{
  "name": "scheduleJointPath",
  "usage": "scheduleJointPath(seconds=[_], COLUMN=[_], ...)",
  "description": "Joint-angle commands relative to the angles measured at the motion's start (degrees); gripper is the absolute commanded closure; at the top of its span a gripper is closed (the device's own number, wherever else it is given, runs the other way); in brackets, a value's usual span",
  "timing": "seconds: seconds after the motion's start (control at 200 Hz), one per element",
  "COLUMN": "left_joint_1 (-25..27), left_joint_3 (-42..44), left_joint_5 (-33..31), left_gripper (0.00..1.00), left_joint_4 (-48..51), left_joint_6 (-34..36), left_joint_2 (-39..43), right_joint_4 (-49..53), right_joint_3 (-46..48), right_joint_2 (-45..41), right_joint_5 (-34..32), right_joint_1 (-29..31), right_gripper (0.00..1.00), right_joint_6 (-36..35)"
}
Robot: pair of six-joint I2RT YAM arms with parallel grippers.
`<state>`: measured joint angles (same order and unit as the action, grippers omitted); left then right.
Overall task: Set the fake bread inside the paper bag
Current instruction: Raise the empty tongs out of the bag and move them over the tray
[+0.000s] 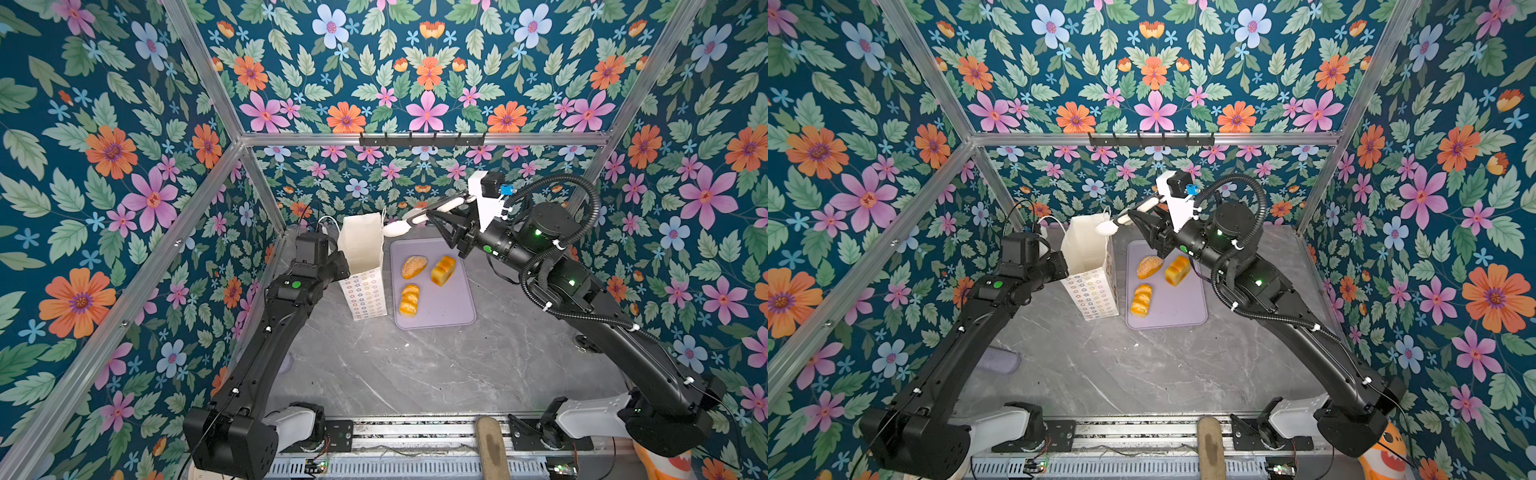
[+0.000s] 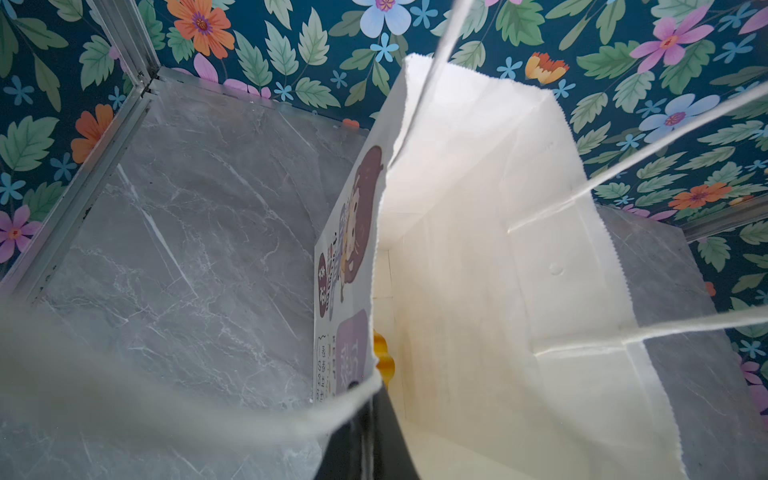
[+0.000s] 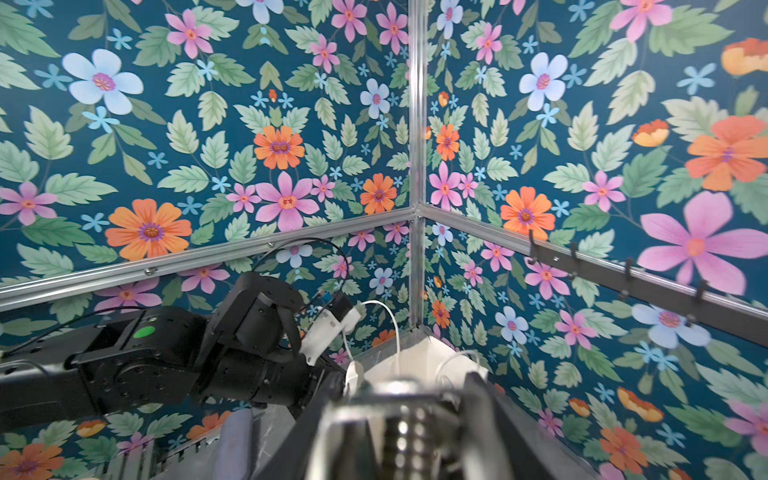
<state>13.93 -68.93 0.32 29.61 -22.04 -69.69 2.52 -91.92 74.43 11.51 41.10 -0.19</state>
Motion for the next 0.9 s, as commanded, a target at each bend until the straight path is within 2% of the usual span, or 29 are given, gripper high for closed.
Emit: scheduleJointPath(seconds=[0.0, 0.305, 0.405, 0.5, 0.66, 0.895], left_joint_1=[0.0, 0.0, 0.0, 0.0, 0.0, 0.0], left_joint_3=[0.0, -0.2, -0.4, -0.4, -0.1, -0.2], left_joint_5=[-0.1, -0.4, -0.3, -0.1, -0.1, 0.3], left_gripper=[0.91, 0.91, 0.91, 0.91, 0.9, 0.91], left_joint_4=[-0.1, 0.5, 0.5, 0.5, 0.7, 0.8], left_joint_6=[0.6, 0.6, 0.6, 0.5, 0.3, 0.4], left_joint_2=[-0.1, 0.1, 0.2, 0.3, 0.4, 0.0], right_joint_4=[-3.8, -2.5, -1.8, -2.0, -3.8, -7.1], right_joint_3=[2.6, 10.2, 12.3, 14.4, 17.9, 21.2], right_joint_2=[-3.3, -9.8, -9.7, -8.4, -4.3, 2.9], right_joint_5=[-1.3, -7.1, -11.5, -14.9, -14.6, -17.6], right_joint_1=[-1.5, -5.0, -5.5, -6.3, -9.8, -11.4], right_gripper=[0.54, 0.54, 0.54, 0.54, 0.54, 0.54], right_joint_6=[0.3, -2.5, -4.6, -5.7, -2.7, -0.3])
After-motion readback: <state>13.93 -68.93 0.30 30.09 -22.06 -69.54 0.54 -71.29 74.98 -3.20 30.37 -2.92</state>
